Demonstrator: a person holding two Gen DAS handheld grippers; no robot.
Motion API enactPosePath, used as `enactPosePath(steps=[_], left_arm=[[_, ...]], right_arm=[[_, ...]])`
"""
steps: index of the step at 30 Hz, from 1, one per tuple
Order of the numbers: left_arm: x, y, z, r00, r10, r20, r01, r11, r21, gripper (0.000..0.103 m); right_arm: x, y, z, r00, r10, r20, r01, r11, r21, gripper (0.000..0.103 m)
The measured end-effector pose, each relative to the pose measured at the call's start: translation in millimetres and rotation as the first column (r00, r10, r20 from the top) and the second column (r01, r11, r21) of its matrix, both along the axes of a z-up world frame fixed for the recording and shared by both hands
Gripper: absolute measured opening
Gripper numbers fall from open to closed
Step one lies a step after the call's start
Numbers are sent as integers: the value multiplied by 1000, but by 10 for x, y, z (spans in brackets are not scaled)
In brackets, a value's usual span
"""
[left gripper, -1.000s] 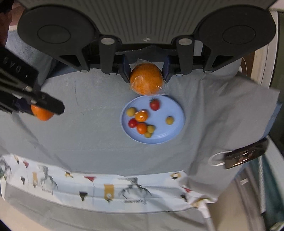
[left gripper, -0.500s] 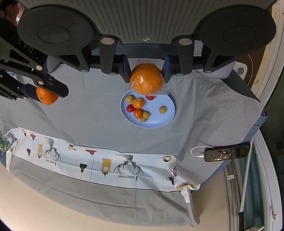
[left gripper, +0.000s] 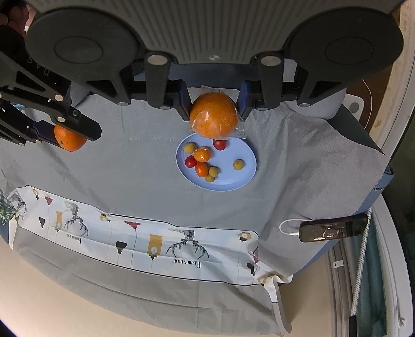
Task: Organize fruits
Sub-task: 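Carry both oranges over the blue plate and open both tools to drop them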
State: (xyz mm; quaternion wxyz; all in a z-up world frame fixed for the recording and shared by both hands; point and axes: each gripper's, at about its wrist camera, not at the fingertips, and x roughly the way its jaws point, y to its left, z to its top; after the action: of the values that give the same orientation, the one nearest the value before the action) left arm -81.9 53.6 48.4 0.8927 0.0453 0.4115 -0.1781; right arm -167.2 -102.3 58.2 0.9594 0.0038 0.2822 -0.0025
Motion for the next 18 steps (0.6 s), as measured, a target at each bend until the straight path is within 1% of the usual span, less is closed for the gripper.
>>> enactPosePath(steps=[9,18], left_arm=[[110,-13,-112,999,-2,-32,3,1000,10,42],[300,-58,-264,997,-8,-80,11,999,30,42]], right_arm=[[107,-14,-89,999,-2,-42,2,1000,4,38],[287,-33,-219,996,-10,-93,10,1000,6,37]])
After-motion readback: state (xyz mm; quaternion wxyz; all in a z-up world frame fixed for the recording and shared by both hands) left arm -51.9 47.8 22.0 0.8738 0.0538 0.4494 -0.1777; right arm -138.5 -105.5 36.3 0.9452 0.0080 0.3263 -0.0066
